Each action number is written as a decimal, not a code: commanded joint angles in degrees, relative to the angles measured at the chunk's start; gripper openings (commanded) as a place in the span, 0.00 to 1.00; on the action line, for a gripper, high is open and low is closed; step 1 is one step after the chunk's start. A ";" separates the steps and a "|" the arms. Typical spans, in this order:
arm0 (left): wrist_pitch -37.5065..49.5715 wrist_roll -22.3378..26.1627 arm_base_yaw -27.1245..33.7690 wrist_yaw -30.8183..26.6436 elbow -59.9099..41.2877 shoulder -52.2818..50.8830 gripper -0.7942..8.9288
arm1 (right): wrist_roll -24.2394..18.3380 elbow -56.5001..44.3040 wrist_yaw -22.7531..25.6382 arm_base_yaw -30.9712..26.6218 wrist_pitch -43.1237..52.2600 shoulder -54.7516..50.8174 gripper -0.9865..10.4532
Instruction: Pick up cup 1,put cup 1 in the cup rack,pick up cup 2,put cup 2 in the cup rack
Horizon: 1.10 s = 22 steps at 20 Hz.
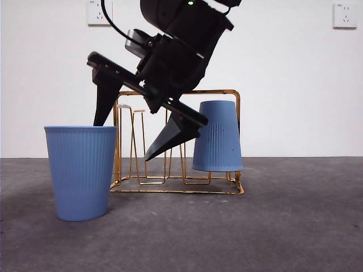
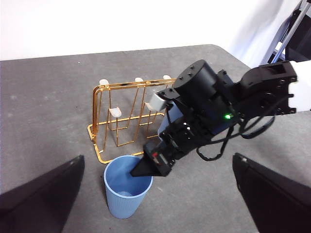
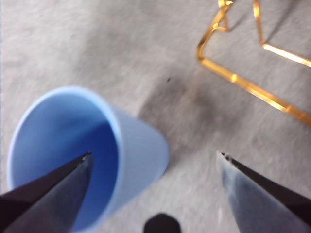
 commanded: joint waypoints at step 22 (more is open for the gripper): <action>18.21 -0.31 -0.04 0.90 -0.22 0.55 0.63 | -9.03 5.22 3.78 1.31 -6.43 -21.77 0.08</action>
